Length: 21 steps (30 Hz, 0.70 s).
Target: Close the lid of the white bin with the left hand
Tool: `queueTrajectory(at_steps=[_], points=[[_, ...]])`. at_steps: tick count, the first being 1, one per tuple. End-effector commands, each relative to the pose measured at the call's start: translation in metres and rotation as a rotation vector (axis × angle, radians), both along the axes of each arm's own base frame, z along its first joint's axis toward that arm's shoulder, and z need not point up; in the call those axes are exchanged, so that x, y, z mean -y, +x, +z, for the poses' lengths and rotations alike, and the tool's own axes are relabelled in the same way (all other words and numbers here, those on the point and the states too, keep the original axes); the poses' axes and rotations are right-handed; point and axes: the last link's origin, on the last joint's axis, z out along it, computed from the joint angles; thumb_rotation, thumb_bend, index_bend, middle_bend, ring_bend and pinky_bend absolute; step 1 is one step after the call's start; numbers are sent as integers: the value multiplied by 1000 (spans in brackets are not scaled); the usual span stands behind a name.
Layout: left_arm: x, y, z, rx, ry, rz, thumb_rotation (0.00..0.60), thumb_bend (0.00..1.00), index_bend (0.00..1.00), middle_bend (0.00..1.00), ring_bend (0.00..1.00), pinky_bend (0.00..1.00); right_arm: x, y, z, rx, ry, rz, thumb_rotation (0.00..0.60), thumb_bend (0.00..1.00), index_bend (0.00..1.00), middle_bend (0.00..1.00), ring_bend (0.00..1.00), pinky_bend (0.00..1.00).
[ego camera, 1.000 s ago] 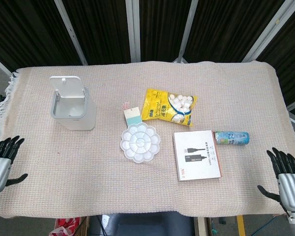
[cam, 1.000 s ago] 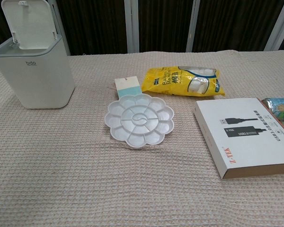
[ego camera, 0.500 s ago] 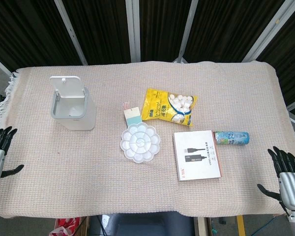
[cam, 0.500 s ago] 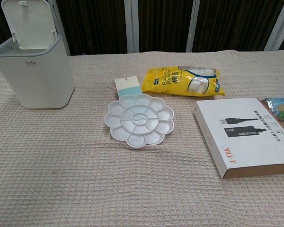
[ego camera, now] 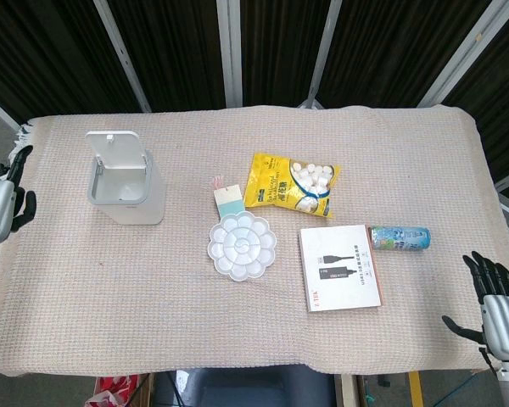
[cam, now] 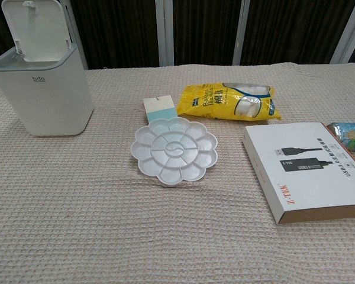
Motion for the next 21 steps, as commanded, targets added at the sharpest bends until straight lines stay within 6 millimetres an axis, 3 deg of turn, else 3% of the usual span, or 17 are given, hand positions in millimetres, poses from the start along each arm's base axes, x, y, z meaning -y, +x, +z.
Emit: queueTrajectory(at_steps=[1,12,21], points=[[-42,32,3,26,-54,27,600,643,0,948,874,972,1,0,0,7,1,-6,600,152,0,0,0,0],[-106,70,-9,66,-115,130,600,671,0,979,900,989,3,1,-2,19,16,-17,600,152,0,0,0,0],[-127,85,-22,82,-146,195,600,704,86,987,909,994,4,0,0,31,15,-28,600,152,0,0,0,0]])
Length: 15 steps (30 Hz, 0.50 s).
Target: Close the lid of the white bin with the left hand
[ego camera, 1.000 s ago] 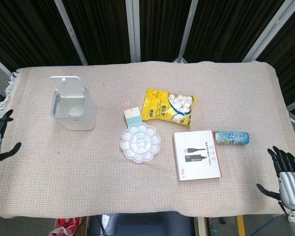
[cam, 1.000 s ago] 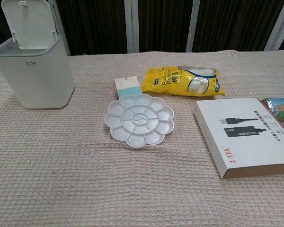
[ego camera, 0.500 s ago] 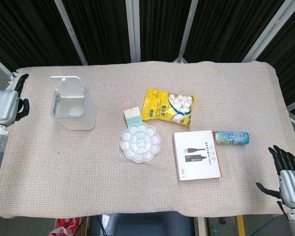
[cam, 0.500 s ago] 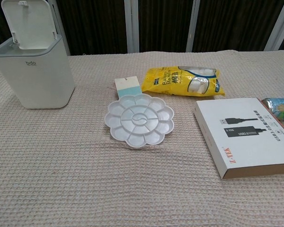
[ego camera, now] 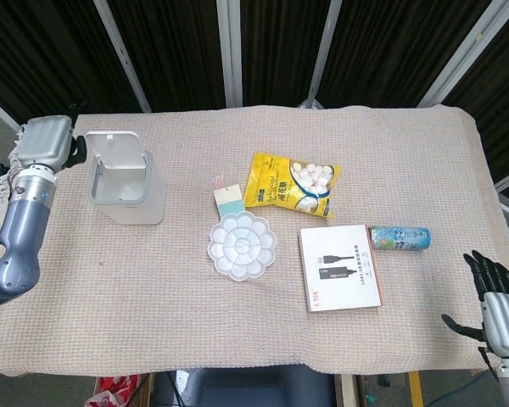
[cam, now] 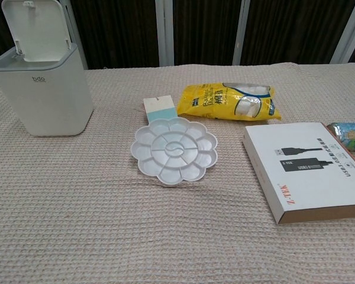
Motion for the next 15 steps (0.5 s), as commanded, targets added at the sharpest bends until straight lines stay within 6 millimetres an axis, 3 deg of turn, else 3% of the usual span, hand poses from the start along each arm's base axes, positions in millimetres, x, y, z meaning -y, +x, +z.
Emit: queueTrajectory(at_steps=[1,8,15], points=[[-7,7,-9,-8,-24,20,600,707,97,987,909,995,0,0,0,1,4,1,600,152,0,0,0,0],[-9,12,-20,-14,-50,53,600,724,145,988,911,996,-1,1,-1,4,8,2,600,152,0,0,0,0],[-7,20,-26,10,-74,71,600,756,260,993,920,999,-1,1,0,2,4,3,600,152,0,0,0,0]])
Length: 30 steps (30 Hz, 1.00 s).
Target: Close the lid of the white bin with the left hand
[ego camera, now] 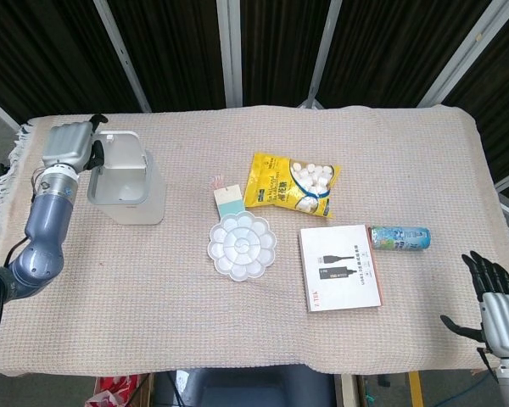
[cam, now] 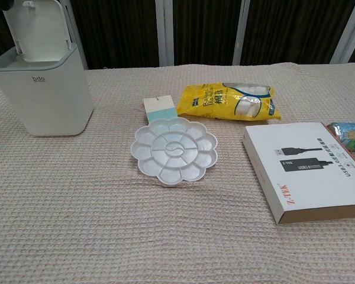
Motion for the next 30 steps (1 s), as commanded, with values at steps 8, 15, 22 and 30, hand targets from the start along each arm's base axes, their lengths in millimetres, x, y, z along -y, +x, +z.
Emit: queueTrajectory(at_steps=[8,15,22,30], points=[[13,5,9,7,-46,11,600,770,311,996,924,1000,-2,0,1,0,-3,2,600,151,0,0,0,0],[21,7,19,12,-75,21,600,771,328,997,924,1000,-2,1,1,-9,-5,9,600,153,0,0,0,0],[37,9,25,-37,-127,1,600,771,337,997,924,1000,-3,2,1,-10,1,14,600,152,0,0,0,0],[57,5,14,-88,-194,-23,600,771,337,997,924,1000,-4,2,0,-11,2,17,600,152,0,0,0,0]])
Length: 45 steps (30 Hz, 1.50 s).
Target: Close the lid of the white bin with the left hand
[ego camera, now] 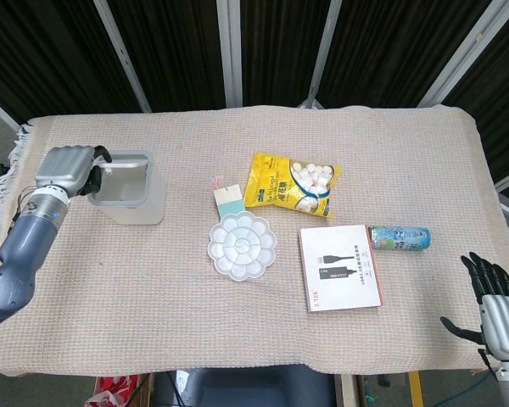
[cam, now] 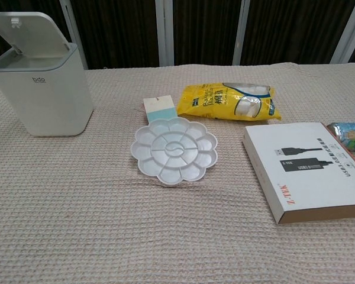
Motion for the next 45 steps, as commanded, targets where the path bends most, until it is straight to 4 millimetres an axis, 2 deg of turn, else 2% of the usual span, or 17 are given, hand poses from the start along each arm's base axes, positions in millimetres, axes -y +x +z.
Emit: queueTrajectory(at_steps=[1,5,15,22,40,45], points=[[7,-3,-4,-16,-21,-6,600,771,337,997,924,1000,0,0,0,1,-1,-1,600,152,0,0,0,0],[16,-7,-11,-17,-39,-17,600,771,335,997,924,1000,0,0,0,2,0,0,600,152,0,0,0,0],[21,-22,-34,-35,-44,-30,600,771,329,997,924,1000,-2,1,1,-2,-3,5,600,152,0,0,0,0],[23,-28,-42,-29,-52,-27,600,771,324,997,924,1000,-3,1,2,-3,-8,2,600,151,0,0,0,0],[23,-31,-46,-38,-60,-19,600,771,314,997,924,1000,-3,1,3,2,-13,0,600,152,0,0,0,0],[22,-19,-39,8,-23,-50,600,760,264,996,923,1000,-3,1,3,1,-14,2,600,151,0,0,0,0]])
